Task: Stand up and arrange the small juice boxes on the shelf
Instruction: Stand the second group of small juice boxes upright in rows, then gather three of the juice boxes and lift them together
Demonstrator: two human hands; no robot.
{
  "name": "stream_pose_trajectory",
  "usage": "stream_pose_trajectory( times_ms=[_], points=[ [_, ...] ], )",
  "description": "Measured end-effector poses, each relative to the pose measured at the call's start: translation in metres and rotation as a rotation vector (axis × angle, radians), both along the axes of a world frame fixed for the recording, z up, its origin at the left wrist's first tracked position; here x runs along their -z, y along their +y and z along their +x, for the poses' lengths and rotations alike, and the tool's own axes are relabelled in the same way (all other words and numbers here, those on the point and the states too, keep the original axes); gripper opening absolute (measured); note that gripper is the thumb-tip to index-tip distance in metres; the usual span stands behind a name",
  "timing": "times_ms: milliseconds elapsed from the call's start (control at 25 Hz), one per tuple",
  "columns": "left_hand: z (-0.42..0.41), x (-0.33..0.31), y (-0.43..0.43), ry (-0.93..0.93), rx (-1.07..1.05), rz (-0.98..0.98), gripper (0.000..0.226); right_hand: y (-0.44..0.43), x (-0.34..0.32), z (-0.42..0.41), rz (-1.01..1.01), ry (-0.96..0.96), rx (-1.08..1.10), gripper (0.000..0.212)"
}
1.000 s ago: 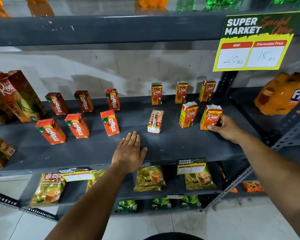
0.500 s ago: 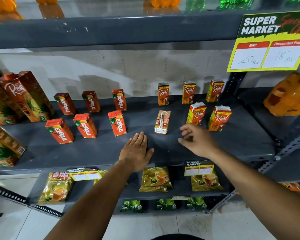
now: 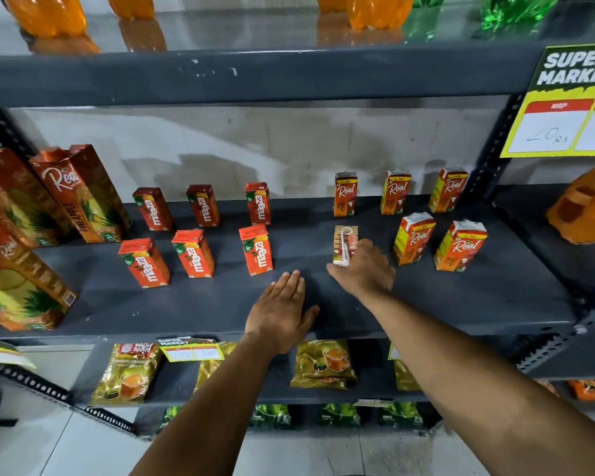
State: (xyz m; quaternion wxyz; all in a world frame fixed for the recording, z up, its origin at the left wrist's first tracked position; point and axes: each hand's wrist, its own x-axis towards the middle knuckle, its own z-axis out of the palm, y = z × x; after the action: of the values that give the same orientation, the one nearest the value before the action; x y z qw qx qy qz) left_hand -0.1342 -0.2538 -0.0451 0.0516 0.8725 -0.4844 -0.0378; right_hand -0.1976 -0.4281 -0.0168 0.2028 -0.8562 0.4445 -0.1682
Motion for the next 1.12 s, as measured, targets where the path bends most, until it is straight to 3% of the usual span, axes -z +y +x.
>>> stream_pose_trajectory(
  times_ms=[80, 200, 280, 440, 520, 640, 840, 1040, 1120],
  points=[
    [0.001, 0.002, 0.001, 0.003, 0.005, 0.003, 0.070, -0.008, -0.008, -0.005, -0.001, 0.012, -0.072, 0.059],
    [0.002, 0.004, 0.001, -0.003, 0.013, -0.004, 0.071, -0.023, -0.032, -0.012, -0.145, 0.134, -0.320, 0.067],
    [0.004, 0.004, 0.001, -0.005, 0.019, 0.005, 0.072, -0.032, -0.060, -0.013, -0.306, 0.234, -0.522, 0.070],
    [0.003, 0.004, 0.002, 0.008, 0.025, 0.015, 0.072, -0.044, -0.104, -0.003, -0.673, 0.575, -0.944, 0.046],
    [0.003, 0.004, 0.002, 0.003, 0.029, 0.005, 0.072, -0.041, -0.110, 0.003, -0.835, 0.714, -1.040, 0.042],
    [0.003, 0.005, 0.002, 0.011, 0.029, -0.003, 0.072, -0.037, -0.113, 0.007, -0.973, 0.713, -1.122, 0.046],
    [0.003, 0.006, 0.003, 0.005, 0.028, -0.020, 0.072, -0.042, -0.124, 0.007, -0.862, 0.709, -1.091, 0.053],
    [0.003, 0.006, 0.001, 0.011, 0.025, -0.004, 0.072, -0.038, -0.125, 0.012, -0.478, 0.802, -0.754, 0.062],
    [0.003, 0.007, 0.002, 0.002, 0.026, -0.003, 0.072, -0.033, -0.121, 0.012, -0.415, 0.779, -0.657, 0.063]
  ],
)
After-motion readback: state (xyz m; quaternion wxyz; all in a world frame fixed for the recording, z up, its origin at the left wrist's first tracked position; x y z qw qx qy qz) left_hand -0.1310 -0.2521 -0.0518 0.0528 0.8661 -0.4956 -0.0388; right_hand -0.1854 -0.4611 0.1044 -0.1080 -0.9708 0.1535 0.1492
